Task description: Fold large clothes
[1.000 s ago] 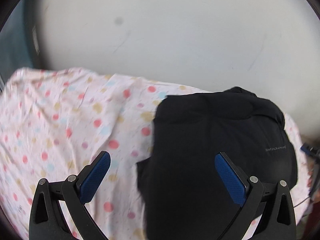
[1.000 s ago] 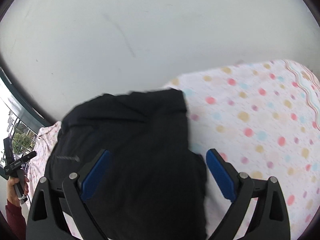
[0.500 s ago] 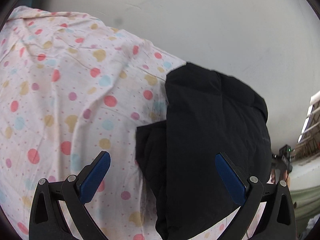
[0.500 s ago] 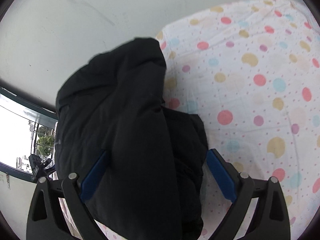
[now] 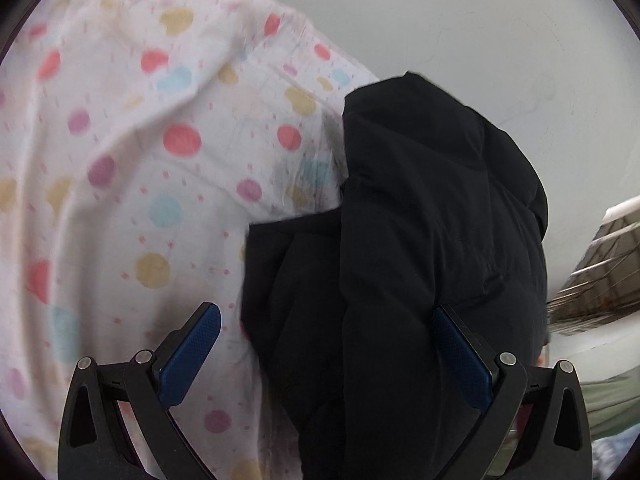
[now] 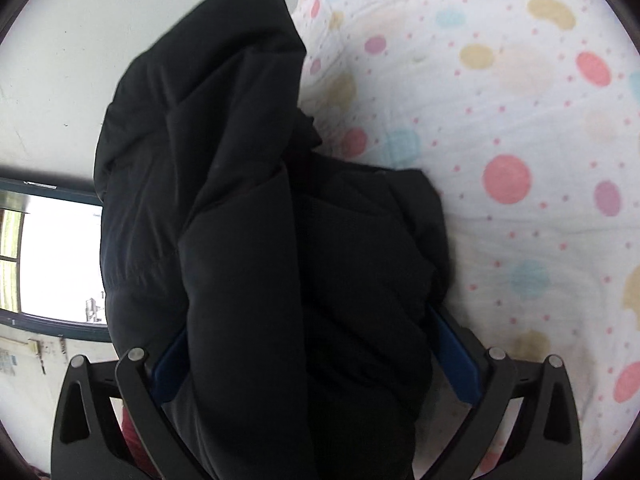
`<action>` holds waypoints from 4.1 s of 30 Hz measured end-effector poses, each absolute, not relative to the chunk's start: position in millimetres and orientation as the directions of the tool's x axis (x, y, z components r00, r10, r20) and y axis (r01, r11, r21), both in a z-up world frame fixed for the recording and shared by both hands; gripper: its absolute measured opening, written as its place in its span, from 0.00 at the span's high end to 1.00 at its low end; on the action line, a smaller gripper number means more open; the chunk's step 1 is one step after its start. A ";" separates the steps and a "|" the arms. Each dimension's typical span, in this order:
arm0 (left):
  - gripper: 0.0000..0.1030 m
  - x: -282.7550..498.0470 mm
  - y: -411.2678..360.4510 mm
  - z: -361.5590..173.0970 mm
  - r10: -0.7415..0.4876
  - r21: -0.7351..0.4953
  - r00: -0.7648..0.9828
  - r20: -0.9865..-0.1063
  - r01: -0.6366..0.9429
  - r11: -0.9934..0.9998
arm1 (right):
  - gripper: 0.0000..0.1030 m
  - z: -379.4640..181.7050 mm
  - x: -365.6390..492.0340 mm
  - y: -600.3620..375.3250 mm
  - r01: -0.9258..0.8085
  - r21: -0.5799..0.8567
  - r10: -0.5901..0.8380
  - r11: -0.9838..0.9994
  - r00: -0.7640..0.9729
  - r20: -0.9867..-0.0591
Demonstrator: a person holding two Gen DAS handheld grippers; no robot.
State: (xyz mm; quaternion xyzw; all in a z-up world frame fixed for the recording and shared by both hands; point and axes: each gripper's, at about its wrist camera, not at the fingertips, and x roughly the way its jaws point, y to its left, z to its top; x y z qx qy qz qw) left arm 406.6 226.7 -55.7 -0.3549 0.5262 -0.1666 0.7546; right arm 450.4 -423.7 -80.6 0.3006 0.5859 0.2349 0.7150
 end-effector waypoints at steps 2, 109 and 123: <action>0.01 407.4 228.3 -74.3 -0.696 -0.778 0.367 -0.617 -0.147 0.611 | 0.00 -86.6 451.0 -422.2 0.011 0.724 0.709 0.689 0.197 -0.677; 0.13 288.0 41.4 80.6 -0.249 -0.257 0.738 -0.627 0.106 0.961 | 0.22 64.6 226.5 -197.1 -0.215 0.156 0.265 0.964 0.737 -0.622; 0.10 332.4 14.5 57.0 -0.220 -0.190 0.732 -0.645 0.125 0.974 | 0.21 34.7 262.2 -183.6 -0.223 0.114 0.245 0.968 0.740 -0.626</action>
